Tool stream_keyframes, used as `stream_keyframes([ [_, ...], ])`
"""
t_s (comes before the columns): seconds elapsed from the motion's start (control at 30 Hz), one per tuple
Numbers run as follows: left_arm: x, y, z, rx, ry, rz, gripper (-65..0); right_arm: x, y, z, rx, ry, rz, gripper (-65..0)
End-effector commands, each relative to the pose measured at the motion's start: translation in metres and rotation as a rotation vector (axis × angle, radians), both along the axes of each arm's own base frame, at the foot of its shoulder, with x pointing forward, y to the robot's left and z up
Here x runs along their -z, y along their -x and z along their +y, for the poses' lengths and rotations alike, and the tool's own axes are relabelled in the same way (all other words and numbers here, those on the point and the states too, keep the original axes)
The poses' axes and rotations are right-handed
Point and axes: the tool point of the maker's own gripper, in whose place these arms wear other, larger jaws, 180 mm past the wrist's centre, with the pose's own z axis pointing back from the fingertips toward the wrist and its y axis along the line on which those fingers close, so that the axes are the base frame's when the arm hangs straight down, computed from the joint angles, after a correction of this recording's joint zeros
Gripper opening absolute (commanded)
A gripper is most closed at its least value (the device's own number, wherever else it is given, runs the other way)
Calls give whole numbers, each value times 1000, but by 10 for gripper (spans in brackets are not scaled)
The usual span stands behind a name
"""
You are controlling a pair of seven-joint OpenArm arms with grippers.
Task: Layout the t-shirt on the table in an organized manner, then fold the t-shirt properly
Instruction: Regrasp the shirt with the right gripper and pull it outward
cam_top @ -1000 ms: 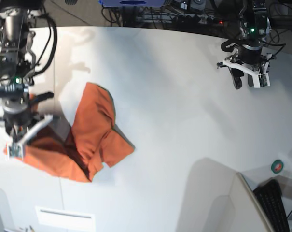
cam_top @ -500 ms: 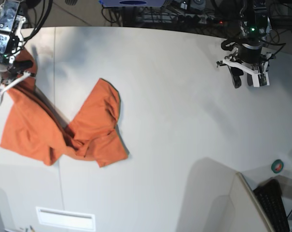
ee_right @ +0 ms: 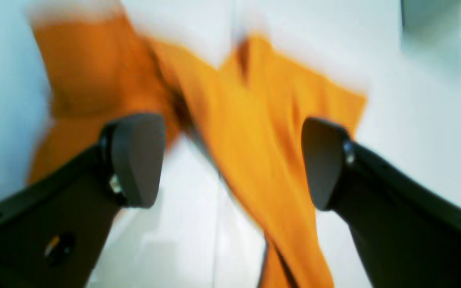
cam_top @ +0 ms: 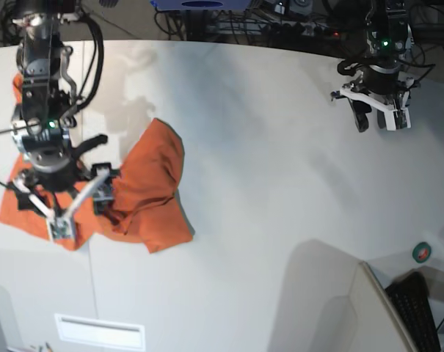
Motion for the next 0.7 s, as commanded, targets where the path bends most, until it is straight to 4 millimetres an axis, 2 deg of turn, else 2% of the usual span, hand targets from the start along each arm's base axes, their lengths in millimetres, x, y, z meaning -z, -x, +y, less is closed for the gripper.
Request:
stream_keyframes([
  [0.0,-9,-5,2,2,-14,-38,-395,-9,-11,11,-26,-7,-24,-155],
  [0.13,-8,-4,3,1,-13,-32,-395,1,-43,46,-66,-54,24,-155],
  [0.23,-2,0,6,-8,-13,-15,-395,28,-66,58,-69,-68,112,-155],
  [0.3,0,2,6,-11,-11,-8,-395,40,-78,54,-50,-64,147,-156],
  [0.43,8,7,8,-18,-8,15,-395,52,-95,37,60,-57,111,-156],
  [0.57,10,8,5,-14,-3,19,-395,69,-96,30,95,-48,155,-159],
  [0.6,10,8,5,-14,-3,19,-397,71,-96,29,97,-48,163,-176],
  [0.63,10,8,5,-14,-3,19,-397,73,-95,30,96,-49,166,-224],
  [0.67,10,8,5,-14,-3,19,-397,71,-96,32,95,-52,161,-306],
])
